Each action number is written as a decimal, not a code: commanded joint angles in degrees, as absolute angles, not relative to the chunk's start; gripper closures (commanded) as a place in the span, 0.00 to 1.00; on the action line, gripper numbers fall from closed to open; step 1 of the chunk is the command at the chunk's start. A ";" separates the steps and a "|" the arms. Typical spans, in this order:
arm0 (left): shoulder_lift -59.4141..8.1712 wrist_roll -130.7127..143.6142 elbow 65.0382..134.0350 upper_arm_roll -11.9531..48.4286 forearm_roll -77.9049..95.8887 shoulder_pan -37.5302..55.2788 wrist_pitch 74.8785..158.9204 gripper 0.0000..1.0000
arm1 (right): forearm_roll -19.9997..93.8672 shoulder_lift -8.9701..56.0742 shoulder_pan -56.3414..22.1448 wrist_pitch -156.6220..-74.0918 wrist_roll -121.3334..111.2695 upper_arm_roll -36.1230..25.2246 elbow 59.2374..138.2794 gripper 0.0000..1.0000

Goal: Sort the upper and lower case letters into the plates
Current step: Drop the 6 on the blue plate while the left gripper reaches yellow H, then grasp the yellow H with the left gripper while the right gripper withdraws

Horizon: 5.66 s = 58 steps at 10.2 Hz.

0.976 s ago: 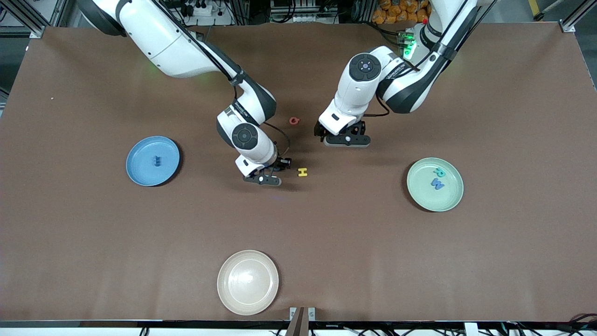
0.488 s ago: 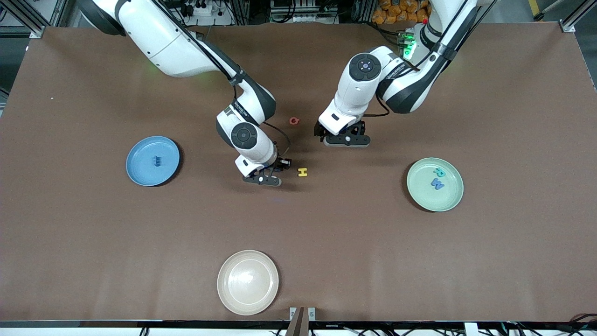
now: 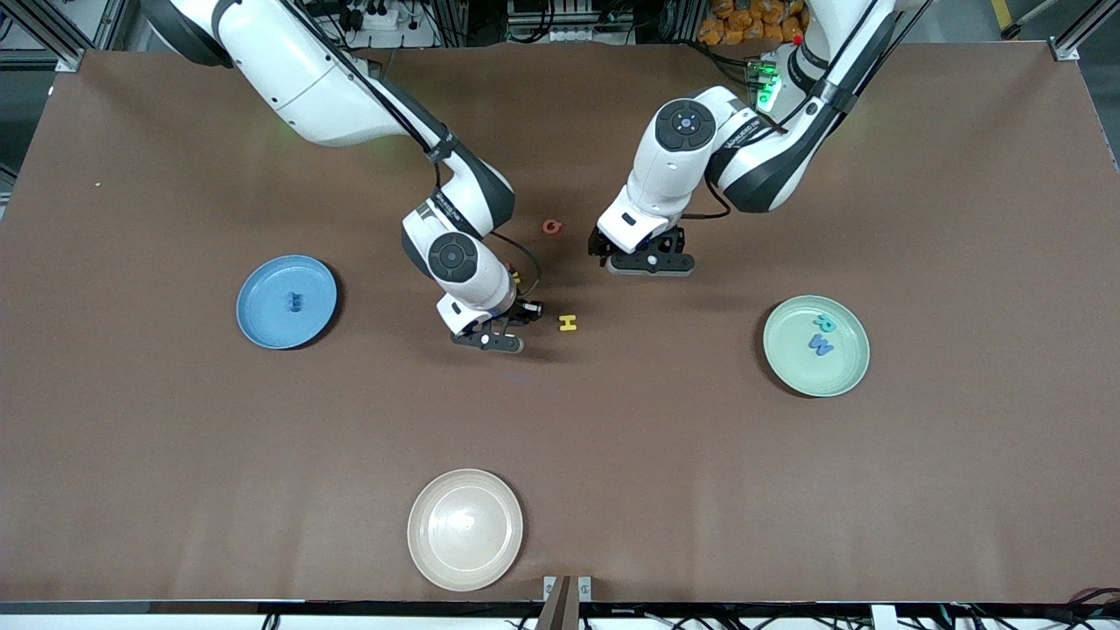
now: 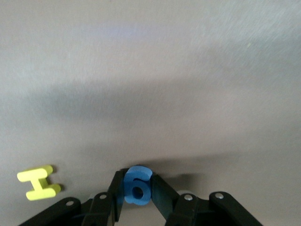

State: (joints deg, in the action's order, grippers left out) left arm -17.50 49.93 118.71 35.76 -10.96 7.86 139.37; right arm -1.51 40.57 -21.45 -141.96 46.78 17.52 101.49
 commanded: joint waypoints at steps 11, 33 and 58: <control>-35.04 50.27 93.20 13.05 -11.00 32.66 137.04 0.00 | 1.23 20.85 5.88 -121.90 7.52 17.69 115.54 1.00; -48.60 46.59 80.33 -0.97 -0.44 47.90 127.97 0.27 | 8.88 18.90 1.59 -115.66 6.68 5.62 116.37 0.00; -44.41 41.22 82.61 1.48 -0.79 41.77 130.96 1.00 | 10.90 20.57 -2.64 -120.67 26.19 14.06 116.19 0.00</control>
